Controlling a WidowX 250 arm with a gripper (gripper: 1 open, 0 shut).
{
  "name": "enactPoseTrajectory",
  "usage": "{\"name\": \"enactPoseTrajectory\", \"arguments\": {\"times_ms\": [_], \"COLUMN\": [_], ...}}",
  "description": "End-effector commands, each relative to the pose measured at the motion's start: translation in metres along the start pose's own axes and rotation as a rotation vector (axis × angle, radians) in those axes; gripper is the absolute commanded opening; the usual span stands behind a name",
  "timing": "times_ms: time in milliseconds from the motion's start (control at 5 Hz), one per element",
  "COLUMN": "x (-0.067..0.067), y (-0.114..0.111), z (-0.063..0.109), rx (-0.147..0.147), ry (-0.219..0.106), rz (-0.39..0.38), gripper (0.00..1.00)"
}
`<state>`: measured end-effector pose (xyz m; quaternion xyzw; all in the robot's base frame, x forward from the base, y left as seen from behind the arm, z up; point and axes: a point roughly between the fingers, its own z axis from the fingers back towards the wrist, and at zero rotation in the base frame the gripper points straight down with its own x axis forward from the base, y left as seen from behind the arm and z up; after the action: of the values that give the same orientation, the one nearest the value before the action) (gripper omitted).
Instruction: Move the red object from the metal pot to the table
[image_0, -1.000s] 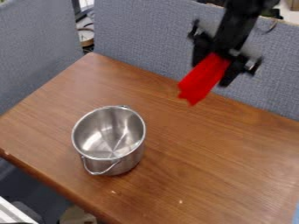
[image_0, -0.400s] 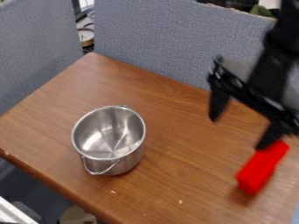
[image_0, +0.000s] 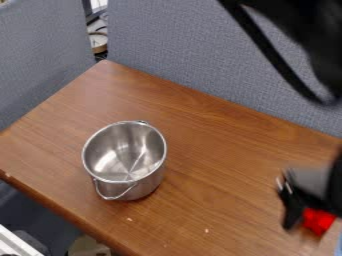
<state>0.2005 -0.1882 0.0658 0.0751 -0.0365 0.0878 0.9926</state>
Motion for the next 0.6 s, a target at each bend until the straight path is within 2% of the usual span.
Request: {"name": "enactPoseTrajectory", "arguments": {"times_ms": [0,200,400], "x": [0.001,-0.002,-0.003], "y": [0.003,0.01,-0.009], "z": [0.033,0.056,0.051], "rx": [-0.034,-0.009,-0.02], "ry": [-0.03,-0.031,-0.057], "rz": [0.15,0.266,0.194], "gripper": [1.0,0.0,0.0]}}
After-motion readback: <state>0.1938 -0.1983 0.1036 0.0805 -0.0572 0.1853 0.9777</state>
